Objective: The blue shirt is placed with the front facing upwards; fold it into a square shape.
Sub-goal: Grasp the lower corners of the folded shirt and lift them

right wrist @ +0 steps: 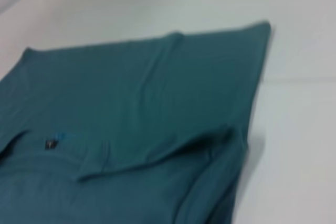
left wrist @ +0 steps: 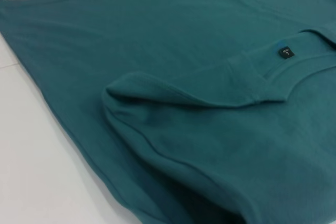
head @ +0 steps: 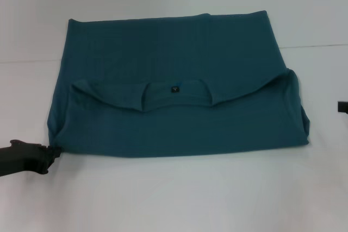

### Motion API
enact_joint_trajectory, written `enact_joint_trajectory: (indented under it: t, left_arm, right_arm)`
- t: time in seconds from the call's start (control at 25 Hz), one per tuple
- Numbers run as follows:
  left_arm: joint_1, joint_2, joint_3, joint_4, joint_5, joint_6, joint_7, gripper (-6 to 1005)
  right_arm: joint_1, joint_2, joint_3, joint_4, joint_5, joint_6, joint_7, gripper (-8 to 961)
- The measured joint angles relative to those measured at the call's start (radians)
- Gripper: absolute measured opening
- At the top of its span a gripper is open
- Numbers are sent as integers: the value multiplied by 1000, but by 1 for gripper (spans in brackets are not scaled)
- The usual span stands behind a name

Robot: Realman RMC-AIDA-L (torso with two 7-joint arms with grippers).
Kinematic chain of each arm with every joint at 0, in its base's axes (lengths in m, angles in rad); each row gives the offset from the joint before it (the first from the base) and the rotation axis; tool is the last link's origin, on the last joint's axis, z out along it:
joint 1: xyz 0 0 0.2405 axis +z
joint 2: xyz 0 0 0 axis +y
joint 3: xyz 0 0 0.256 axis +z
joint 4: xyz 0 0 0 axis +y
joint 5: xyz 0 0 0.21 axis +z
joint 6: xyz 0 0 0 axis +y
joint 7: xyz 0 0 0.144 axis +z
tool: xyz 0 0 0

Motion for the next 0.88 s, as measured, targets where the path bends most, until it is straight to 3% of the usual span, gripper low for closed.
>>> enact_joint_trajectory:
  t: [0.2, 0.32, 0.52, 0.72, 0.88]
  left_arm:
    - [1, -1, -1, 0, -2, 0, 1, 21]
    - [1, -1, -2, 1, -3, 0, 1, 21]
    - [1, -1, -2, 2, -3, 0, 1, 20]
    - [3, -1, -2, 7, -3, 8, 1, 21]
    - [0, -1, -4, 10, -3, 21, 1, 21]
  right_arm:
    - [49, -43, -1, -6, -128, -124, 118, 924]
    - [91, -51, -2, -13, -235, -179, 166, 922]
    - [161, -30, -11, -11, -361, -206, 179, 919]
    - [201, -5, -21, 2, -378, -173, 180, 918]
    - [232, -1, -31, 45, -383, -157, 186, 917]
